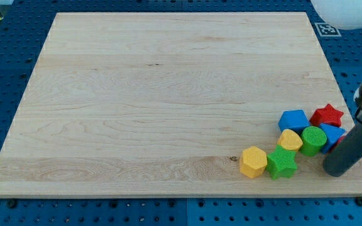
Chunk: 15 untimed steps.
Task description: Move the green star into the yellow hexagon towards the center
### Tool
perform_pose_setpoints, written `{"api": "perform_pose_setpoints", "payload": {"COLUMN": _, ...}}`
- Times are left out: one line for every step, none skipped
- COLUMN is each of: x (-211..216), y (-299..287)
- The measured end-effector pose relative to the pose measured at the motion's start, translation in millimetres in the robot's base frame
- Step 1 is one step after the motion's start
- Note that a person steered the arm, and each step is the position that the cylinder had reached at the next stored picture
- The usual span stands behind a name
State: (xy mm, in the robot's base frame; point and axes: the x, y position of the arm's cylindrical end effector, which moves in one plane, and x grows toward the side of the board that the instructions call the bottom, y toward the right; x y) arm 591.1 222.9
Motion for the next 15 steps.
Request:
{"api": "perform_pose_setpoints", "payload": {"x": 0, "y": -29}}
{"api": "perform_pose_setpoints", "payload": {"x": 3, "y": -44}}
{"api": "perform_pose_setpoints", "payload": {"x": 18, "y": -60}}
{"api": "perform_pose_setpoints", "payload": {"x": 27, "y": -77}}
{"api": "perform_pose_setpoints", "payload": {"x": 28, "y": -93}}
{"api": "perform_pose_setpoints", "payload": {"x": 28, "y": -111}}
{"api": "perform_pose_setpoints", "payload": {"x": 28, "y": -107}}
{"api": "perform_pose_setpoints", "payload": {"x": 28, "y": -107}}
{"api": "perform_pose_setpoints", "payload": {"x": 24, "y": -97}}
{"api": "perform_pose_setpoints", "payload": {"x": -2, "y": -105}}
{"api": "perform_pose_setpoints", "payload": {"x": -7, "y": -144}}
{"api": "perform_pose_setpoints", "payload": {"x": -7, "y": -191}}
{"api": "perform_pose_setpoints", "payload": {"x": 7, "y": -200}}
{"api": "perform_pose_setpoints", "payload": {"x": 28, "y": -191}}
{"api": "perform_pose_setpoints", "payload": {"x": 28, "y": -160}}
